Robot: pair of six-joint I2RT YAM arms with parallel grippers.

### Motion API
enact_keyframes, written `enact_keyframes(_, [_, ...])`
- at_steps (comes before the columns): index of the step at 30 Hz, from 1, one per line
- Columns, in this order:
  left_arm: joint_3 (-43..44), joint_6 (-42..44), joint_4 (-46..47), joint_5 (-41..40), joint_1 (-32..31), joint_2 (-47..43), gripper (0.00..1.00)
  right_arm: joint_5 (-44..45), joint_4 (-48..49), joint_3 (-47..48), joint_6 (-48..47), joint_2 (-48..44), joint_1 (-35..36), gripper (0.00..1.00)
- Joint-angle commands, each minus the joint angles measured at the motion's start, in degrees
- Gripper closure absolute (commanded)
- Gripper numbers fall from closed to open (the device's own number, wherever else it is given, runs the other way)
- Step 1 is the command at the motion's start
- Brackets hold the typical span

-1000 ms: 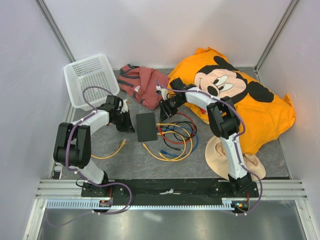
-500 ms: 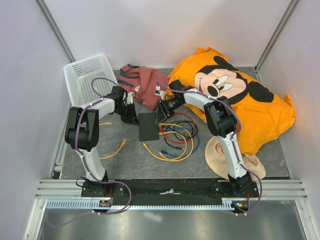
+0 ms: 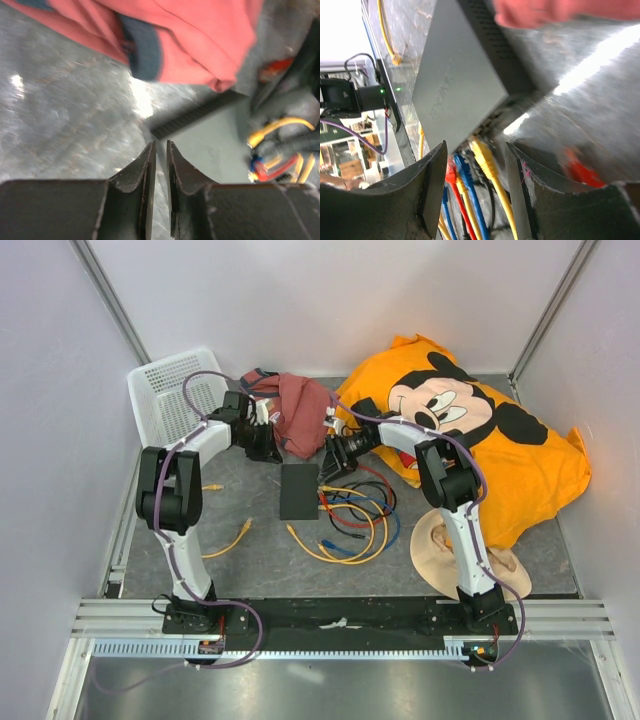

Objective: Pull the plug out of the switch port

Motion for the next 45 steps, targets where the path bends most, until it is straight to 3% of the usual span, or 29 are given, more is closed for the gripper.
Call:
enact_keyframes(1, [-3.9, 3.0, 4.2, 11.7, -0.9, -8.4, 0.78, 4.0, 0.7, -1.1, -1.1, 2.2, -1.7, 0.43])
enact_keyframes(5, [-11.0, 0.1, 5.9, 13.3, -3.7, -11.3, 0.79, 3.6, -1.5, 0.6, -3.9, 4.4, -1.6, 0.44])
enact_keyframes(8, [-13.9, -4.8, 7.3, 11.0, -4.5, -10.5, 0.79, 3.2, -2.0, 0.8, -4.2, 4.6, -1.6, 0.44])
enact_keyframes(13, [-17.1, -5.1, 9.0, 7.1, -6.1, -9.8, 0.79, 4.2, -3.4, 0.8, -6.2, 4.8, -1.3, 0.46])
enact_keyframes(36, [-17.9, -5.0, 10.4, 5.4, -6.4, -8.0, 0.78, 7.0, -9.3, 5.0, -11.7, 7.0, 2.9, 0.59])
enact_keyframes(45, [-18.4, -5.0, 10.8, 5.2, -6.3, -8.3, 0.78, 2.1, -10.8, 5.8, -14.3, 9.7, 1.7, 0.59])
